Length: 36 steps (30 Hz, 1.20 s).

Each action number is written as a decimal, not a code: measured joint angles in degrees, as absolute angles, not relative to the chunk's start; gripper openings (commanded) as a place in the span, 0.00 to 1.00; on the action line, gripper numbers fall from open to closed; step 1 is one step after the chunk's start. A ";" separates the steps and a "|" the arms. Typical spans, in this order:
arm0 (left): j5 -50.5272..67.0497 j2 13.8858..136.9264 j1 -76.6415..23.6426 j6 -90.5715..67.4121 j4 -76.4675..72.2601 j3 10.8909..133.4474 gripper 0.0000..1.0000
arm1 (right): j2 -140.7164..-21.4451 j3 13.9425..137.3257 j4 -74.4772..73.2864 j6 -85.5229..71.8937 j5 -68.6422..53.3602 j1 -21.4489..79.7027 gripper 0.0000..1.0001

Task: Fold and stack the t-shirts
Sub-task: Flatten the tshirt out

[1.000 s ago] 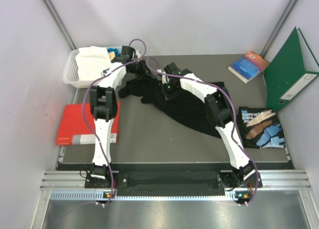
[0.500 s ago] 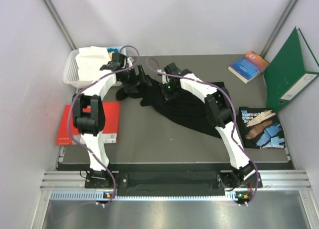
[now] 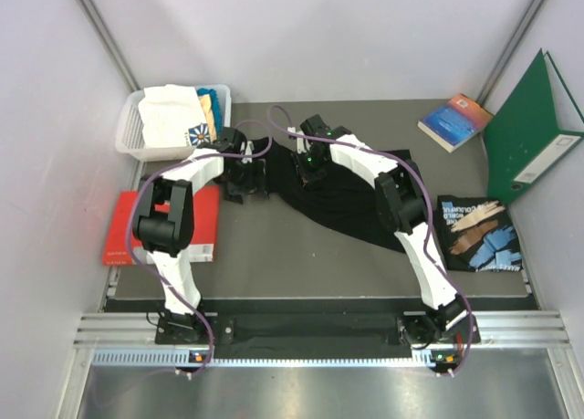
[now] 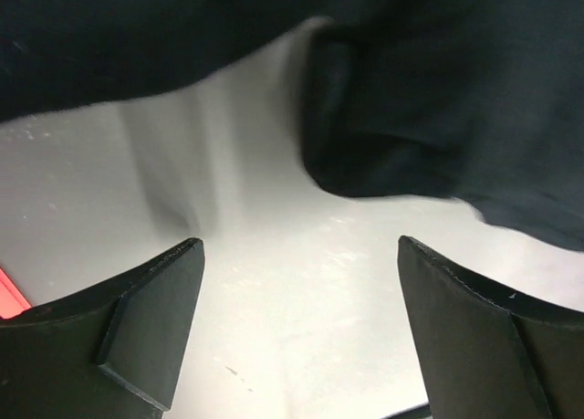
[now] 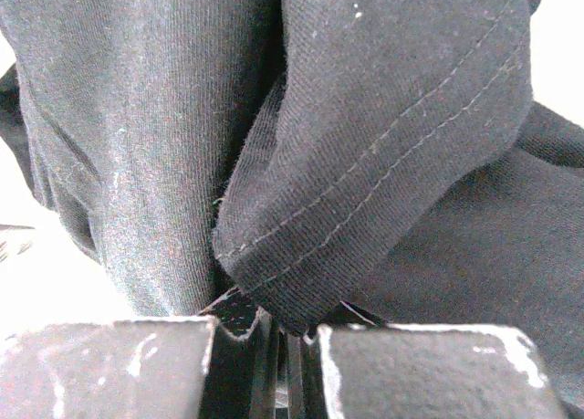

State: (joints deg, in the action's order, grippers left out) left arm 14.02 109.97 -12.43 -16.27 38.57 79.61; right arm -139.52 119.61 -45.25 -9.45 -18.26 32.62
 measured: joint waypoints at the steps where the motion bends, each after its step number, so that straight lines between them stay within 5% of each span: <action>1: 13.47 110.69 -12.40 -16.23 38.52 79.37 0.91 | -139.52 119.61 -45.25 -9.41 -18.26 32.62 0.02; 8: 12.32 113.93 -12.23 -16.29 36.88 81.95 0.89 | -139.26 119.13 -44.91 -9.10 -18.31 32.62 0.02; 11: 12.34 116.55 -12.49 -16.32 35.75 85.62 0.77 | -139.13 118.87 -44.71 -9.06 -18.28 32.62 0.02; 14: 12.62 118.91 -12.88 -16.67 34.70 88.68 0.00 | -139.13 118.87 -44.71 -9.02 -18.28 32.62 0.02; 25: 12.03 120.77 -14.37 -15.22 36.53 91.37 0.00 | -139.11 118.87 -44.73 -8.97 -18.24 32.62 0.02; 36: 7.68 104.53 -15.27 -16.62 54.11 92.09 0.00 | -139.13 118.87 -44.71 -8.99 -18.22 32.62 0.02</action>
State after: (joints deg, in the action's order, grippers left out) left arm 7.68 104.53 -15.27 -16.62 54.11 92.09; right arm -139.13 118.87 -44.71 -8.99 -18.22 32.62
